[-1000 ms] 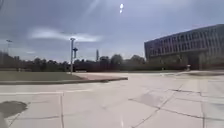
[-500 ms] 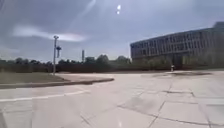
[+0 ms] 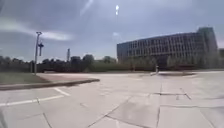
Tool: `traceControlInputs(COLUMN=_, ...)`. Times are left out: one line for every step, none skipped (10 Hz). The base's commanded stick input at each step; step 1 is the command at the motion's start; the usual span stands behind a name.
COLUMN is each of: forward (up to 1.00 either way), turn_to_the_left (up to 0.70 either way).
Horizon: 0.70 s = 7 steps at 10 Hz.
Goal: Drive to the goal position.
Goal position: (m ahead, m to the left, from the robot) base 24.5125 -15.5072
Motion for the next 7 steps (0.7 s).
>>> traceControlInputs(forward=1.0, turn_to_the_left=-0.34)
traceControlInputs(forward=1.0, turn_to_the_left=-0.33)
traceControlInputs(forward=1.0, turn_to_the_left=-0.32)
traceControlInputs(forward=1.0, turn_to_the_left=-0.31)
traceControlInputs(forward=1.0, turn_to_the_left=-0.29)
traceControlInputs(forward=1.0, turn_to_the_left=-0.15)
traceControlInputs(forward=1.0, turn_to_the_left=-0.01)
